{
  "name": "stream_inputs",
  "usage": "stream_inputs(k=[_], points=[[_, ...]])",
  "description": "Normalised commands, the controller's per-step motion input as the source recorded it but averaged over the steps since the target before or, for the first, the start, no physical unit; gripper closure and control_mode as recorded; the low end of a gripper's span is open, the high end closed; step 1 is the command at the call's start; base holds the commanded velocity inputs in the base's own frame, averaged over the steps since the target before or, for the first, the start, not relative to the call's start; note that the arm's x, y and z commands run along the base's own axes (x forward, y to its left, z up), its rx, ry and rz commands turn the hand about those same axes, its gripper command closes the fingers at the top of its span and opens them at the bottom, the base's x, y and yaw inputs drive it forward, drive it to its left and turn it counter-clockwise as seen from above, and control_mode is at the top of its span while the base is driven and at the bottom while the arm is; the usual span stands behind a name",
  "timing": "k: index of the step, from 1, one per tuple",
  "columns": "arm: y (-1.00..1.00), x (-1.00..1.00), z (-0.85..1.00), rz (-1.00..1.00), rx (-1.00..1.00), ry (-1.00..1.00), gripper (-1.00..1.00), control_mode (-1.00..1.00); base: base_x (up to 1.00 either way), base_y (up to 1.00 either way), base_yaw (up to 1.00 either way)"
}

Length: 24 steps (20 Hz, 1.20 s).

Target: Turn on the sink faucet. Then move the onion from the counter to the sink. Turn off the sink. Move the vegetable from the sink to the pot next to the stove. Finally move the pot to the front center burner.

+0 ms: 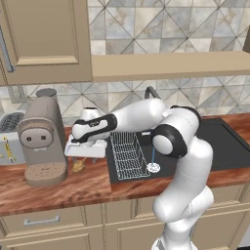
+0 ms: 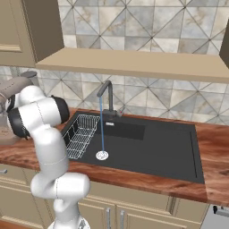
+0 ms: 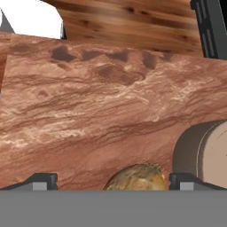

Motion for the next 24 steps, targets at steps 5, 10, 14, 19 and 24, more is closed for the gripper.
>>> stream_inputs(k=[5,10,14,19,24], points=[[0.07,0.04,-0.12,-0.06,0.0,0.02,-1.0,-1.0,0.0,0.0,0.0],[0.14,0.09,-0.12,-0.08,0.0,0.04,-1.0,-1.0,0.0,0.0,0.0],[0.15,0.14,-0.05,-0.09,0.0,0.03,-1.0,-1.0,0.0,0.0,0.0],[0.15,0.14,-0.03,-0.09,0.0,0.02,-1.0,-1.0,0.0,0.0,0.0],[0.17,0.15,-0.01,-0.09,0.0,0.02,-1.0,-1.0,0.0,0.0,0.0]])
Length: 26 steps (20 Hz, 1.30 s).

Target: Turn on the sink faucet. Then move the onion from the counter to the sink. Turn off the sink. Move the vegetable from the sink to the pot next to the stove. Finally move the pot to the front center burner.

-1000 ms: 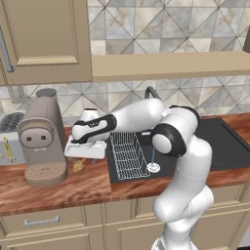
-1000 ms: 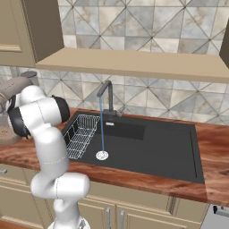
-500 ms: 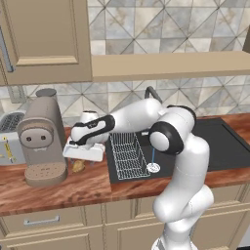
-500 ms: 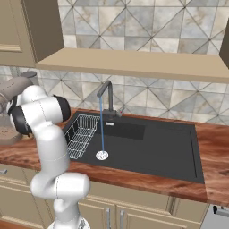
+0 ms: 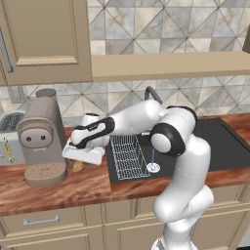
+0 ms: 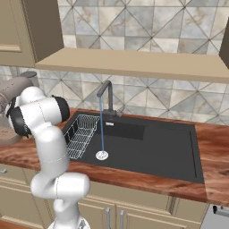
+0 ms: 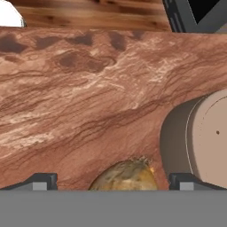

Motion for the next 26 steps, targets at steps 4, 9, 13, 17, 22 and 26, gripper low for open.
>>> stream_inputs(k=[4,9,13,17,22,26], points=[[0.15,0.17,0.0,-0.1,0.0,0.03,-1.0,-1.0,0.0,0.0,0.0],[0.01,0.14,0.0,-0.09,-0.02,0.02,-1.0,-1.0,0.0,0.0,0.0],[-0.04,0.05,0.0,-0.07,-0.01,0.0,-1.0,-1.0,0.0,0.0,0.0],[-0.14,0.0,0.0,-0.06,0.0,0.0,-1.0,-1.0,0.0,0.0,0.0],[-0.16,0.01,0.0,-0.05,0.0,0.0,-1.0,-1.0,0.0,0.0,0.0],[-0.01,0.14,0.0,-0.03,0.0,0.0,-1.0,-1.0,0.0,0.0,0.0]])
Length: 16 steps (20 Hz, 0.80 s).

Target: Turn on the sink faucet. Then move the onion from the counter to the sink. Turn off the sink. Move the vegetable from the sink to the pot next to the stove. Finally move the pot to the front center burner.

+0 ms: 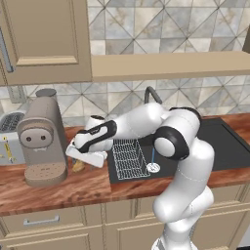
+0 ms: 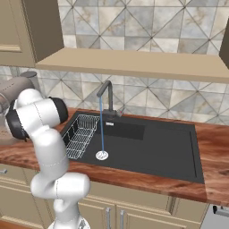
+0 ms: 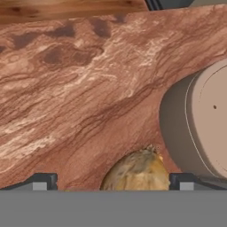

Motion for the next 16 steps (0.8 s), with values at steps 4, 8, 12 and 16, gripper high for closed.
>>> stream_inputs(k=[4,8,12,16], points=[[0.03,0.24,0.0,-0.03,0.0,0.0,-1.0,-1.0,0.0,0.0,0.0],[0.07,0.24,0.0,-0.02,0.0,0.0,-1.0,-1.0,0.0,0.0,0.0],[0.12,0.15,0.0,-0.03,0.0,0.0,-1.0,-1.0,0.0,0.0,0.0],[0.17,0.01,-0.02,-0.06,0.0,0.0,-1.0,-1.0,0.0,0.0,0.0]])
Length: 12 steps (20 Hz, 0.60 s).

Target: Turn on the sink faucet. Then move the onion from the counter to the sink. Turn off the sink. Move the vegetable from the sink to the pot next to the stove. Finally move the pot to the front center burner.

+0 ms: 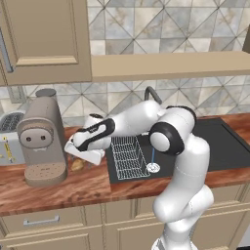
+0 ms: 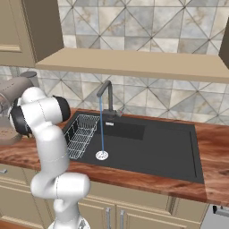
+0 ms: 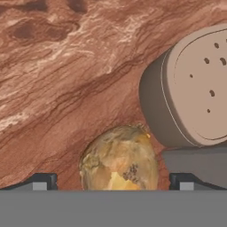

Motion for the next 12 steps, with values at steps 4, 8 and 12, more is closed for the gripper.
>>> stream_inputs(k=[4,8,12], points=[[0.19,-0.01,-0.06,-0.12,0.0,0.0,-1.0,-1.0,0.0,0.0,0.0],[0.15,-0.08,-0.1,-0.14,0.0,0.0,-1.0,-1.0,0.0,0.0,0.0],[0.16,-0.13,-0.08,-0.14,0.0,0.01,-1.0,-1.0,0.0,0.0,0.0]])
